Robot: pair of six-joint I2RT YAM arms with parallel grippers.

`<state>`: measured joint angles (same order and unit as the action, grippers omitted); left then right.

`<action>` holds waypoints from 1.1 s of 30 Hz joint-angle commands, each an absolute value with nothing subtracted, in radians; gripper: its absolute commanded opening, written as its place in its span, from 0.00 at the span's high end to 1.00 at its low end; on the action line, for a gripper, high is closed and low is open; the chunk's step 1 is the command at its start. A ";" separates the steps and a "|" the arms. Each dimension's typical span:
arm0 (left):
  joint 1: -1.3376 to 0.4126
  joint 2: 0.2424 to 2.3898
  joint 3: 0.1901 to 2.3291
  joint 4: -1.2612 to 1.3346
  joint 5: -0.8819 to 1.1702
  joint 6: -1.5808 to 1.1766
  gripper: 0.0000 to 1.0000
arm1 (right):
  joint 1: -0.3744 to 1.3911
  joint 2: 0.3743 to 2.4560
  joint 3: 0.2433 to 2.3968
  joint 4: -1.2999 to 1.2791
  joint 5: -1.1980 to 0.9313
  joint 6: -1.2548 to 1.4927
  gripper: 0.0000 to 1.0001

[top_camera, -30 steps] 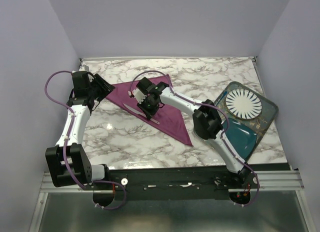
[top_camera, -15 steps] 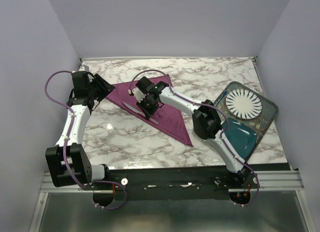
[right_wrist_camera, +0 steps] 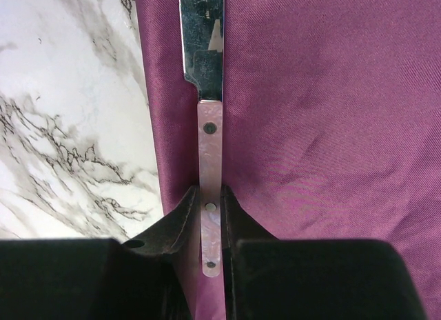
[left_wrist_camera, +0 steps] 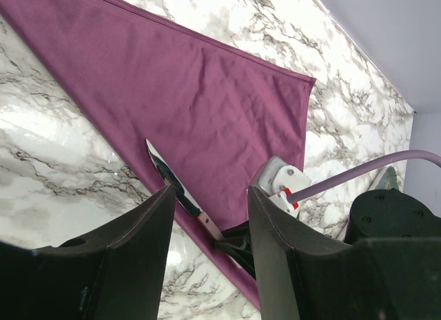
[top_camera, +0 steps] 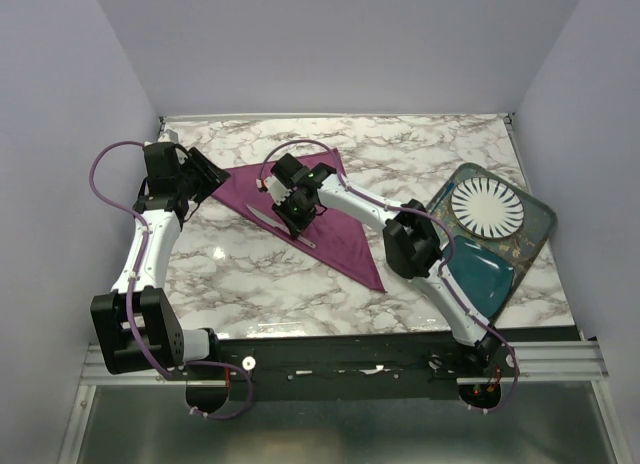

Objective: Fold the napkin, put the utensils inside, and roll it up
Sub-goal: Place the utensil onto the napkin

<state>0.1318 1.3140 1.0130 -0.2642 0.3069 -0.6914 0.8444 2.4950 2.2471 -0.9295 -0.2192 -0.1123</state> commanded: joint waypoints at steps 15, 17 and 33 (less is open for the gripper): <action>0.141 1.327 0.999 -0.247 0.324 -0.680 0.41 | 0.845 2.539 2.296 -0.946 -0.209 -0.107 0.63; 0.158 1.336 1.000 -0.244 0.328 -0.687 0.39 | 0.844 2.536 2.309 -0.960 -0.196 -0.101 0.59; 0.318 1.764 1.121 0.018 0.164 -0.867 0.44 | 0.756 1.763 1.703 -0.736 -0.136 0.112 0.29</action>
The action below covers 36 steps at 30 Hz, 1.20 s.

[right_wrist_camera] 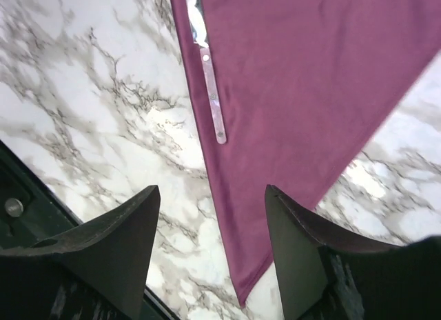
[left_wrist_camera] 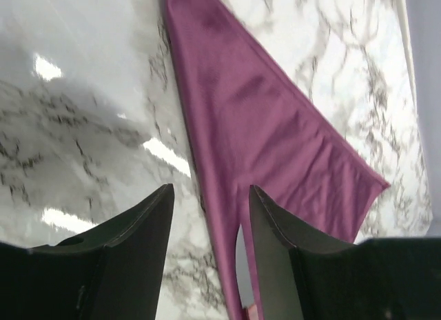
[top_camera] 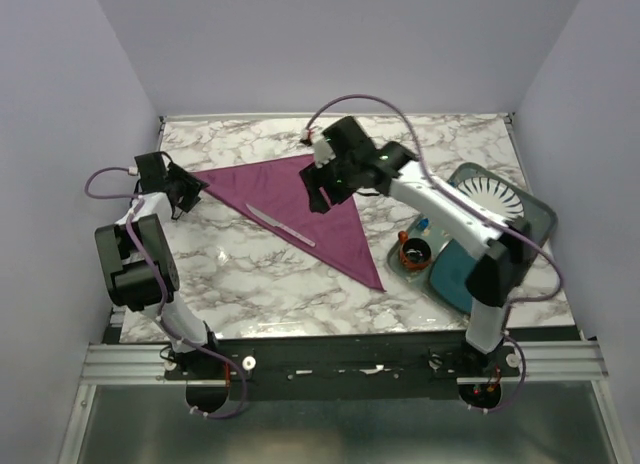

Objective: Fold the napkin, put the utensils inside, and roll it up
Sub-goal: Place the utensil onto the napkin, then fold the napkin

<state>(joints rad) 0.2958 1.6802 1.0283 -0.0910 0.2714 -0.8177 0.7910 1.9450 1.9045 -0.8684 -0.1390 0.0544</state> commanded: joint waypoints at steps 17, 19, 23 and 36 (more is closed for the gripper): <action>0.353 2.006 1.255 0.106 0.089 -0.960 0.59 | 0.681 1.565 1.427 -0.643 -0.203 0.104 0.29; 0.356 2.025 1.259 0.107 0.092 -0.966 0.59 | 0.678 1.563 1.419 -0.637 -0.204 0.106 0.28; 0.367 2.048 1.262 0.126 0.097 -0.979 0.59 | 0.672 1.560 1.416 -0.632 -0.209 0.104 0.28; 0.382 2.115 1.315 0.124 0.129 -0.963 0.69 | 0.669 1.554 1.402 -0.623 -0.201 0.115 0.28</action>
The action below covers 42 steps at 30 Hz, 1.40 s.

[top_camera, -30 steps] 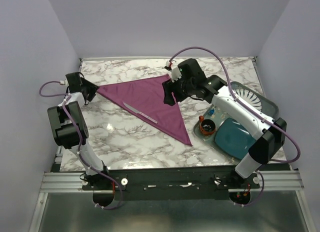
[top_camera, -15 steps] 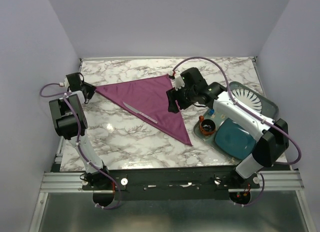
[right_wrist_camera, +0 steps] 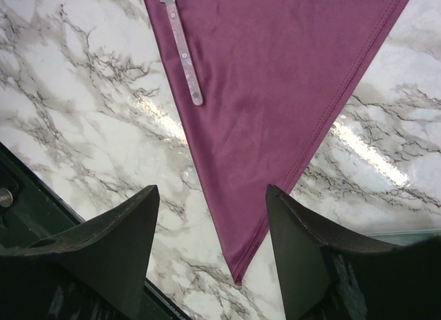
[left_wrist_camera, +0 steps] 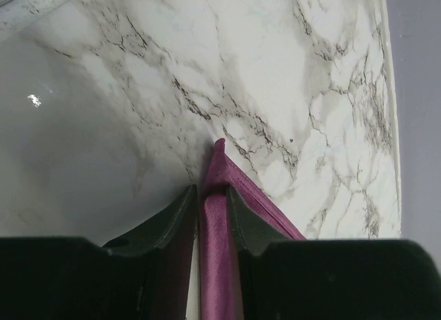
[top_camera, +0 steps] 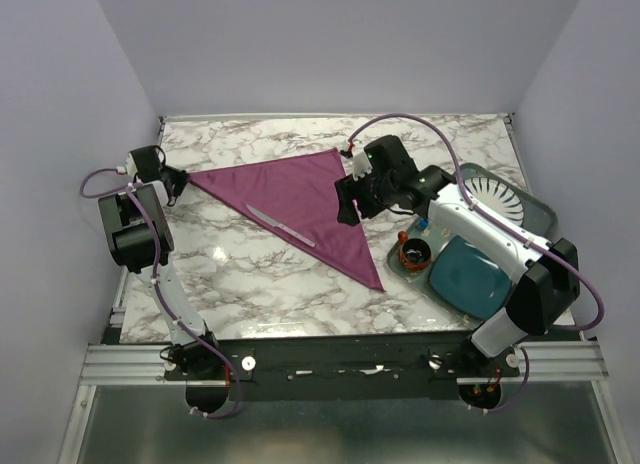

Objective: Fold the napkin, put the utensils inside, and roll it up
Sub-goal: Fold the napkin

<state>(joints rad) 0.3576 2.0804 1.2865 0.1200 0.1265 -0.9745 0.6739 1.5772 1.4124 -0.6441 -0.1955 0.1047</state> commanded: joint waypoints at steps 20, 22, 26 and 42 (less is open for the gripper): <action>0.238 1.931 1.312 0.040 0.089 -0.796 1.00 | 0.667 1.582 1.348 -0.595 -0.225 0.181 0.28; 0.200 1.893 1.287 0.022 0.089 -0.799 1.00 | 0.669 1.582 1.339 -0.592 -0.224 0.192 0.28; 0.074 1.815 1.217 0.003 0.089 -0.810 1.00 | 0.658 1.569 1.310 -0.583 -0.222 0.230 0.28; -0.233 1.668 1.058 0.017 0.164 -0.830 1.00 | 0.571 1.488 1.158 -0.552 -0.268 0.296 0.28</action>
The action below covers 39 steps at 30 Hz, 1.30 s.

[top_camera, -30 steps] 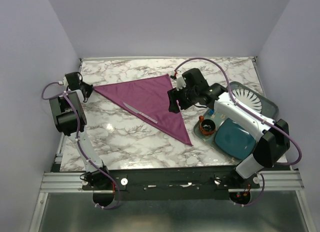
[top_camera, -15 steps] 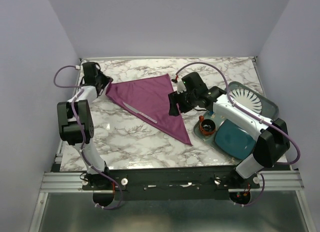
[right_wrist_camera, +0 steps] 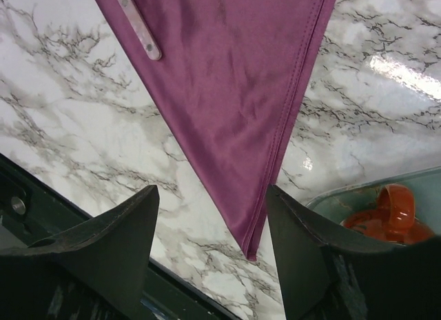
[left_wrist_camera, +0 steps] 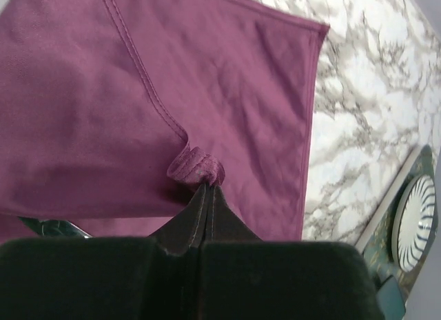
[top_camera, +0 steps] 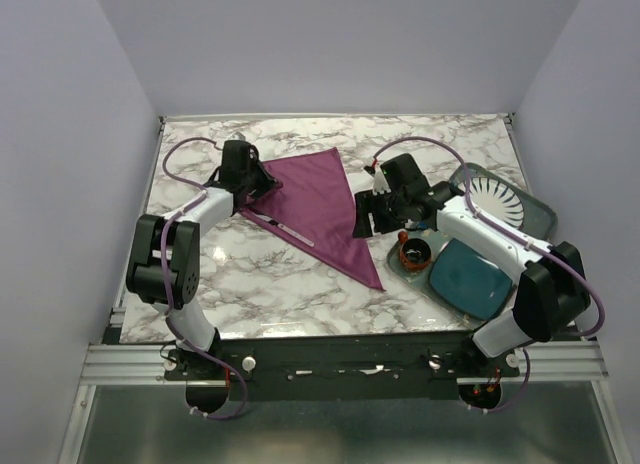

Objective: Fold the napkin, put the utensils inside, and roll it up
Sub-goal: Fold the napkin

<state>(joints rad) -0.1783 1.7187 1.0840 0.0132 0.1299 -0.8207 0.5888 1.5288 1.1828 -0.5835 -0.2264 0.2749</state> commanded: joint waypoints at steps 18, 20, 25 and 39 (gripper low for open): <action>-0.365 1.609 0.980 -0.018 0.207 -0.778 1.00 | 0.540 1.485 1.121 -0.532 -0.308 0.299 0.28; -0.373 1.606 0.959 -0.012 0.219 -0.781 1.00 | 0.541 1.486 1.118 -0.534 -0.308 0.298 0.28; -0.399 1.575 0.913 -0.009 0.226 -0.779 1.00 | 0.538 1.489 1.115 -0.526 -0.314 0.299 0.28; -0.408 1.546 0.818 -0.006 0.248 -0.781 1.00 | 0.538 1.483 1.092 -0.509 -0.333 0.313 0.28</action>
